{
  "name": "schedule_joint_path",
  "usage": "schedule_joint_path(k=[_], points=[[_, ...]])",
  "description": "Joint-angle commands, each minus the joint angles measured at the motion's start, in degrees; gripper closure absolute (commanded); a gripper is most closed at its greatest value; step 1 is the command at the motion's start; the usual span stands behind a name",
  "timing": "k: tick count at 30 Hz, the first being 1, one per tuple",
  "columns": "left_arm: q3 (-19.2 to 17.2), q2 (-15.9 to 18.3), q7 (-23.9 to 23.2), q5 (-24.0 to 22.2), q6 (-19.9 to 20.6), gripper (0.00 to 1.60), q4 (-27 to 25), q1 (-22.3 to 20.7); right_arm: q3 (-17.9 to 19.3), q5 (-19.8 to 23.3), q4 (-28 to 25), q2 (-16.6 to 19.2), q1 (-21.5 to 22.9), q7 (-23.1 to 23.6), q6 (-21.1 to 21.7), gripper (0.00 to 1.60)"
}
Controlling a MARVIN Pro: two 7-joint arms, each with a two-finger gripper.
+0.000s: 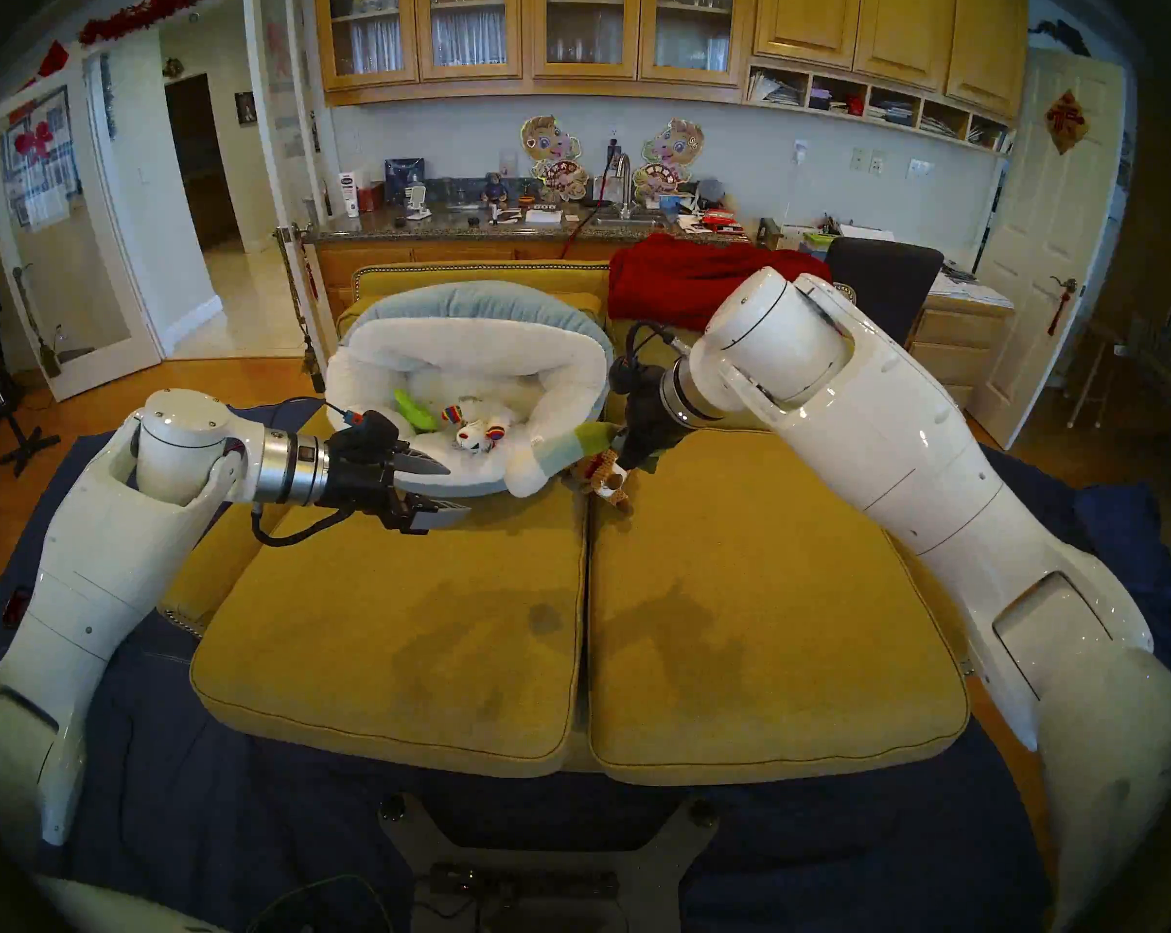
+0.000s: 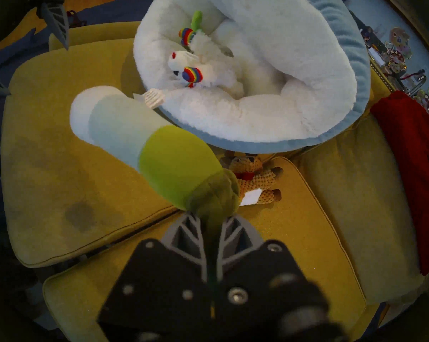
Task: Put toys into dog bed
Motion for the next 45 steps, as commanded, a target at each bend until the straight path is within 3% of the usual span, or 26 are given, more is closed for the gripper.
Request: schedule_joint_path(k=[1,13,19,31,44,45], points=[[0.2,-0.8,-1.6,-0.5,0.5,0.00,-0.6,-4.9,0.0,1.6,-1.7,0.2,2.6,2.7,-0.1,1.60],[4.2,-1.8,-1.4,2.0,-0.1,0.00,0.6,-6.1,-1.9,4.1,-3.0,-0.2,4.0,2.0,-0.1,1.60],[5.9,-2.7,-1.1,4.2,-0.8,0.00,3.8,-8.1,-2.7,5.7,-4.3,-0.1,4.7,1.7,-0.1,1.60],[6.5,-3.8,-1.5,6.2,-1.7,0.00,6.4,-10.2,-4.4,8.3,-5.3,0.5,5.6,1.1,-0.1,1.60],[6.6,-4.9,-3.5,6.2,-1.0,0.00,5.1,-10.5,-6.3,11.1,-5.6,1.4,6.6,0.2,-0.1,1.60],[6.7,-4.8,-3.7,6.3,-1.0,0.13,5.1,-10.6,-6.5,11.3,-5.6,1.5,6.7,0.1,-0.1,1.60]])
